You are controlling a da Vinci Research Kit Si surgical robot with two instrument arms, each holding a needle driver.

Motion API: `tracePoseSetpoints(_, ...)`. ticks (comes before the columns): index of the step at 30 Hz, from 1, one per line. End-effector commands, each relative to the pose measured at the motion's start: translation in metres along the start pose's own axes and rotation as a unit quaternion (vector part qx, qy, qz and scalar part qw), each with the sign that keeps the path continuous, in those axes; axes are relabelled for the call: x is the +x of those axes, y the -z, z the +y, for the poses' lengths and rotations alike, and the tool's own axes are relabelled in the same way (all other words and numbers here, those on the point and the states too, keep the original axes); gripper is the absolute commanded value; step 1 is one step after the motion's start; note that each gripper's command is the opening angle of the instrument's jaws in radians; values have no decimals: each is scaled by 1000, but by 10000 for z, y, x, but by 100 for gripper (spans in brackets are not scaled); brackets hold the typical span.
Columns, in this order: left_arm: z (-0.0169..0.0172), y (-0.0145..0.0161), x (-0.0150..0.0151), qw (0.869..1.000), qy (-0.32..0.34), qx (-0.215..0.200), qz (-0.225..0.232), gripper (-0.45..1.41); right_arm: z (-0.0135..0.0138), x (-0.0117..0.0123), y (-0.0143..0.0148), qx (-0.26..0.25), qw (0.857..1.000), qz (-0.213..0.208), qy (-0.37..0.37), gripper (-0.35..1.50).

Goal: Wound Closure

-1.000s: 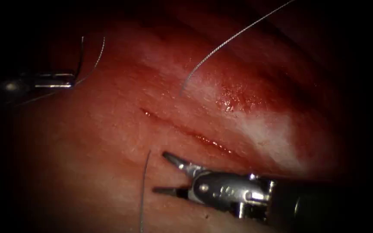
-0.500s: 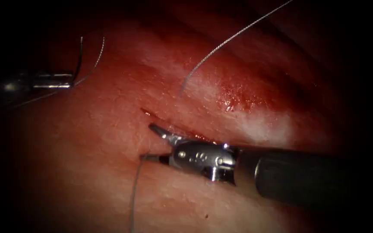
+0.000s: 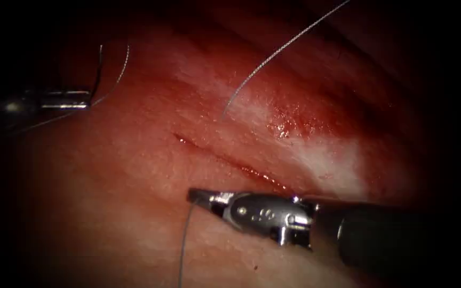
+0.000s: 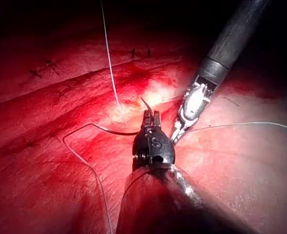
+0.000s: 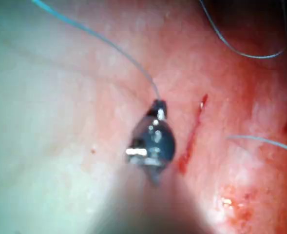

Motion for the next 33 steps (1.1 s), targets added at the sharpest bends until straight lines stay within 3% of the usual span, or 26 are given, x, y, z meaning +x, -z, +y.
tracePoseSetpoints(1, 1, -7, -6, 1000, 1, 0, 0, -45, -16, 8, -1, 5, 1000, 3, 5, -35)
tracePoseSetpoints(12, 1, -9, -6, 1000, 1, 1, -1, -45, -76, 74, 34, 30, 999, 15, 32, -35)
tracePoseSetpoints(21, 1, -9, -6, 1000, 1, 1, -1, -45, -137, 111, 43, 52, 997, 27, 41, -35)
tracePoseSetpoints(32, 1, -8, -6, 1000, 1, 1, 1, -45, -162, 137, 51, 67, 996, 34, 41, -35)
tracePoseSetpoints(33, 1, -8, -6, 1000, 1, 1, 1, -45, -159, 137, 51, 68, 997, 34, 34, -6)
